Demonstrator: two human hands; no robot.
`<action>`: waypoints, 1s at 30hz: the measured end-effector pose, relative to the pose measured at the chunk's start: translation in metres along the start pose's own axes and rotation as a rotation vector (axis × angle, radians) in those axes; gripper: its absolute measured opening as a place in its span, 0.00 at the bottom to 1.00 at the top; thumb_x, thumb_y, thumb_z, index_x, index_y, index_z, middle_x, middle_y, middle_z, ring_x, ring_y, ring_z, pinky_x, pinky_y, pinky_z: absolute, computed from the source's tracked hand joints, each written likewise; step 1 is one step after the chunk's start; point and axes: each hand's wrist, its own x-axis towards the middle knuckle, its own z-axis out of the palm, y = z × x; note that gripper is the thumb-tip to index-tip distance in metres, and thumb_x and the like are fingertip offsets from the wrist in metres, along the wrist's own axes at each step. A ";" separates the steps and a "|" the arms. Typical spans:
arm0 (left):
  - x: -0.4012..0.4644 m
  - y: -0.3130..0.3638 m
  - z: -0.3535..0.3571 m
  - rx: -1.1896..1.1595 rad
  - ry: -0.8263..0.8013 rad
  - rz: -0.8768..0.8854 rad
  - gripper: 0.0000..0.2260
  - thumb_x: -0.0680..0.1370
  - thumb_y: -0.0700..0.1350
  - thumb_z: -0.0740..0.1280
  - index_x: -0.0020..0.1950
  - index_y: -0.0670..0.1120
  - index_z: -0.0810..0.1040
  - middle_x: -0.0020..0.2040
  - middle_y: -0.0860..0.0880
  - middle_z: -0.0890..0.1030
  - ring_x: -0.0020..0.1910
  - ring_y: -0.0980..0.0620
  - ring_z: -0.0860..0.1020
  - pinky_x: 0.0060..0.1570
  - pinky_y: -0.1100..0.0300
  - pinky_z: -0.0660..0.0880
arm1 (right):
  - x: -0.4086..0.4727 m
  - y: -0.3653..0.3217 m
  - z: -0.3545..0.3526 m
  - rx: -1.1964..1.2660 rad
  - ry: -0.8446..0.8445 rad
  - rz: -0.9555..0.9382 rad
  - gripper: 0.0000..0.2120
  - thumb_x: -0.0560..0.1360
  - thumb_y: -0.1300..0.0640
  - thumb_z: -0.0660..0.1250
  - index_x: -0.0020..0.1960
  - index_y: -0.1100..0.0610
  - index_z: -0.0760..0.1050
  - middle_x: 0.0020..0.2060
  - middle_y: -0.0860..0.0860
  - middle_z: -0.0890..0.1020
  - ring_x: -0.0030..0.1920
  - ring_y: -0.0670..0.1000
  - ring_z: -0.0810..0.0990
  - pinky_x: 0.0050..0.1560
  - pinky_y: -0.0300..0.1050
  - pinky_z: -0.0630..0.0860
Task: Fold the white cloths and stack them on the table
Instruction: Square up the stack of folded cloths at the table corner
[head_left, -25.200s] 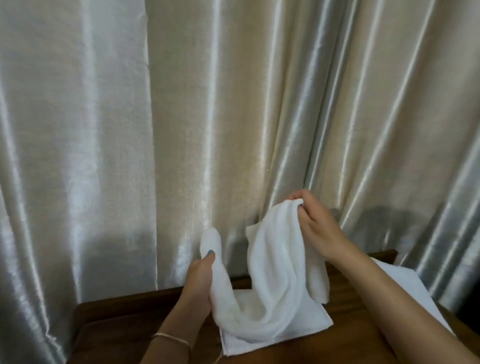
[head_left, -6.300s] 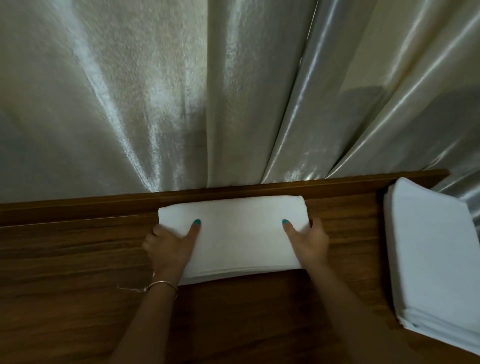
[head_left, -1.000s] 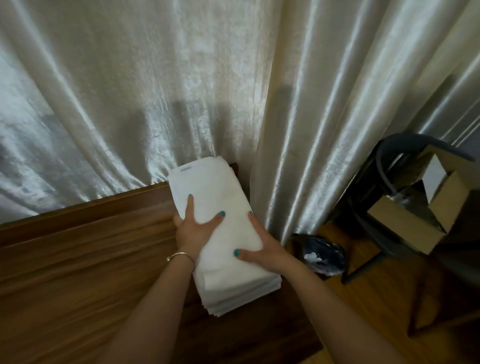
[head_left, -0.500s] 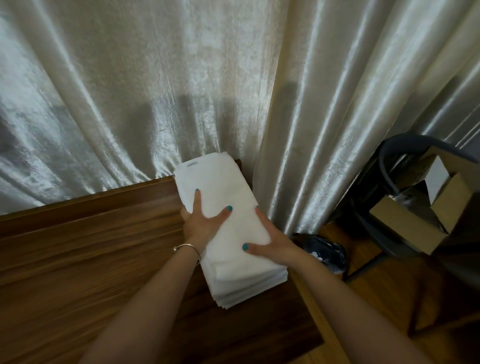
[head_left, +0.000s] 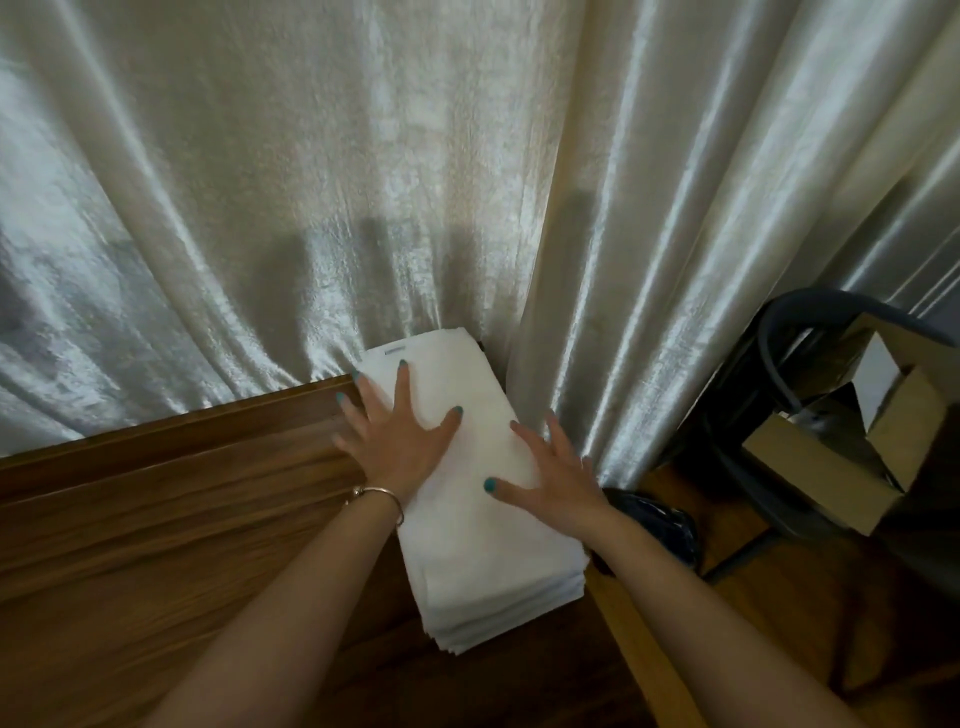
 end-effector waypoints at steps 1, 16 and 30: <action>0.011 0.006 -0.003 0.058 0.033 0.104 0.39 0.68 0.76 0.53 0.75 0.65 0.42 0.79 0.47 0.38 0.76 0.38 0.38 0.70 0.33 0.41 | 0.004 -0.009 -0.001 -0.102 0.069 -0.044 0.47 0.61 0.18 0.49 0.74 0.34 0.41 0.78 0.45 0.40 0.77 0.52 0.44 0.75 0.61 0.45; 0.073 0.005 0.030 0.349 -0.151 0.351 0.34 0.67 0.78 0.41 0.72 0.72 0.39 0.79 0.50 0.39 0.76 0.43 0.34 0.71 0.36 0.34 | 0.039 -0.022 0.046 -0.358 0.104 -0.228 0.37 0.71 0.25 0.38 0.75 0.37 0.33 0.77 0.43 0.37 0.76 0.47 0.33 0.74 0.58 0.38; 0.053 0.020 0.032 0.452 -0.114 0.369 0.27 0.78 0.65 0.45 0.77 0.62 0.45 0.79 0.46 0.46 0.78 0.43 0.44 0.72 0.35 0.44 | 0.024 -0.024 0.053 -0.224 0.222 -0.088 0.34 0.78 0.33 0.48 0.77 0.43 0.39 0.78 0.46 0.37 0.77 0.57 0.37 0.73 0.64 0.36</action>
